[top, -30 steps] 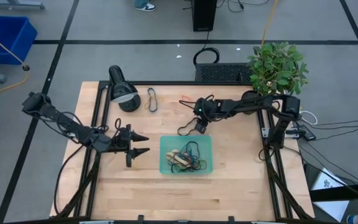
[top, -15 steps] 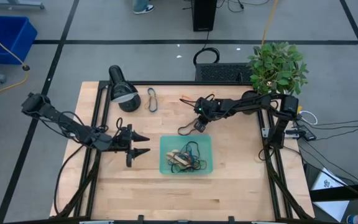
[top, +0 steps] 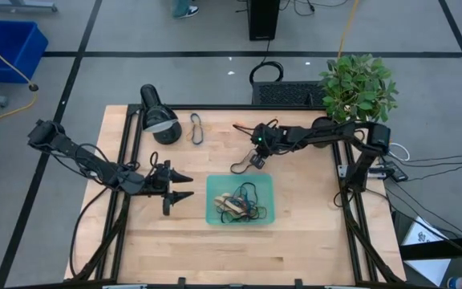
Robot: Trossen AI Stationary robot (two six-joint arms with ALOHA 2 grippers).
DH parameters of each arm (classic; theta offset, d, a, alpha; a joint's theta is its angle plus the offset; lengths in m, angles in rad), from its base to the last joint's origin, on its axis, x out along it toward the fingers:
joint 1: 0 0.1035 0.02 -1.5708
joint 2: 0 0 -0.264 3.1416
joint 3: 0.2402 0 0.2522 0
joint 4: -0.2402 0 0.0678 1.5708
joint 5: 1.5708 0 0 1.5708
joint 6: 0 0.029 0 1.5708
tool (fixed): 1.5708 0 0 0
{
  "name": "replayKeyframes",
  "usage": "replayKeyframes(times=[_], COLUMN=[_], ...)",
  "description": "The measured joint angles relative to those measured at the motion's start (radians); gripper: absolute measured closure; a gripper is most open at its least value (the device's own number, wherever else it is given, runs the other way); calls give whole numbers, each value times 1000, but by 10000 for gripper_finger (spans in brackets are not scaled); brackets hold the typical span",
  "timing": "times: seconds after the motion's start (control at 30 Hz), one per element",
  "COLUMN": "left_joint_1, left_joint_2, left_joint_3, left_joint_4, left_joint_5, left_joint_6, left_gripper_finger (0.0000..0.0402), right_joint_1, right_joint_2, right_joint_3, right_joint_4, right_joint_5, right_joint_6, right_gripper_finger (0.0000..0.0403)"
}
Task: Pick and place rubber bands into bin
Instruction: Put the black rubber band into the green bin
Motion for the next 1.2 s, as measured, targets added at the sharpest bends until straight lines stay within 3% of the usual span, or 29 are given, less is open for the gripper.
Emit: replayKeyframes(times=[0.27,0.7,0.9,1.2], left_joint_1=[0,0,0,0], left_joint_2=[0,0,0,0], left_joint_3=[0,0,0,0], left_joint_4=[0,1,9,10], left_joint_5=[-1,-1,-1,-1], left_joint_6=[26,42,42,17], left_gripper_finger=[156,156,156,156], right_joint_1=[14,160,260,408], right_joint_2=[-226,-567,-612,-548], right_joint_3=[0,0,0,2], right_joint_4=[99,510,594,416], right_joint_5=[1,-11,-80,-65], right_joint_6=[9,-51,-112,-148], right_gripper_finger=[402,402,403,403])
